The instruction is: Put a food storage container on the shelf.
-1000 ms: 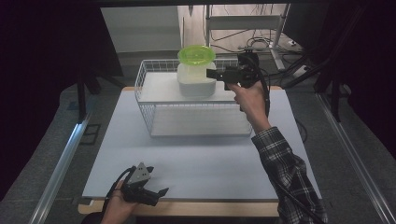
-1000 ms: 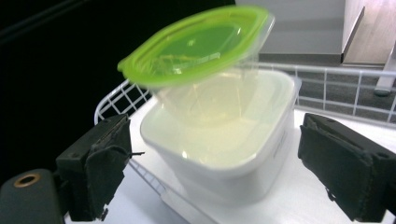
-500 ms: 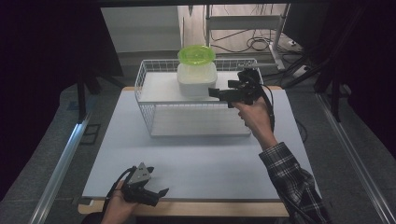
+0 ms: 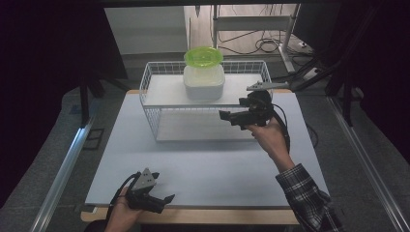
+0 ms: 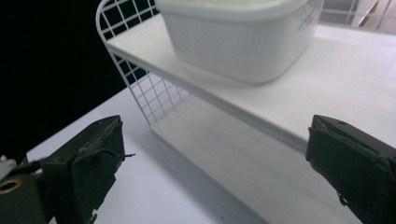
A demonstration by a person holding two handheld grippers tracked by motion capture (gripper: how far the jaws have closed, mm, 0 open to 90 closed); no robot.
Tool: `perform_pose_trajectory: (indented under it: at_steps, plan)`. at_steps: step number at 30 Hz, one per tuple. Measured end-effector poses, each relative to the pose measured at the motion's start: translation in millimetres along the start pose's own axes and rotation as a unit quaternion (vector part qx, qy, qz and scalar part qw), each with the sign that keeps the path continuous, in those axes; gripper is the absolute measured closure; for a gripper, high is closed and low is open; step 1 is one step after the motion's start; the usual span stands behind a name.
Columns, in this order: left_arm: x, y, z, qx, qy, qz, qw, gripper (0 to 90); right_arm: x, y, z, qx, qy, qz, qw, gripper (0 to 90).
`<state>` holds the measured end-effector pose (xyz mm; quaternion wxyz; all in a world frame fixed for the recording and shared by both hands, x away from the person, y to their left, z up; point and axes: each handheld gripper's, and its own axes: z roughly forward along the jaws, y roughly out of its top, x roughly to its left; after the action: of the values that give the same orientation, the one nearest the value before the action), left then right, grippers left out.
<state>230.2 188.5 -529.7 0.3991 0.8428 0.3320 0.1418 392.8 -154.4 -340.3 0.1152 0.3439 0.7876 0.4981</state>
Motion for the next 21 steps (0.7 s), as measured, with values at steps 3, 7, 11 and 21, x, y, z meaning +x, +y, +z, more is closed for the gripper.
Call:
perform_pose_trajectory:
  at_steps: [3, 7, 11, 21]
  plan:
    - [0.2, 0.1, -0.4, -0.003, -0.002, -0.006, 1.0, 5.5, 2.2, -9.1, -1.8, 0.006, 0.001, -0.004, 1.0, 4.8]
    - [0.6, 0.3, -0.8, -0.006, -0.004, -0.012, 0.9999, 5.4, 4.2, -22.6, -3.7, 0.011, 0.001, -0.011, 0.9999, 4.8]
    - [1.2, 0.4, -1.3, -0.007, -0.007, -0.017, 0.9998, 5.3, 6.5, -38.7, -5.6, 0.012, 0.002, -0.011, 0.9999, 4.8]
    - [1.7, 0.8, -2.7, -0.009, -0.007, -0.02, 0.9997, 5.4, 9.4, -76.5, -9.7, 0.012, -0.013, -0.008, 0.9998, 5.0]
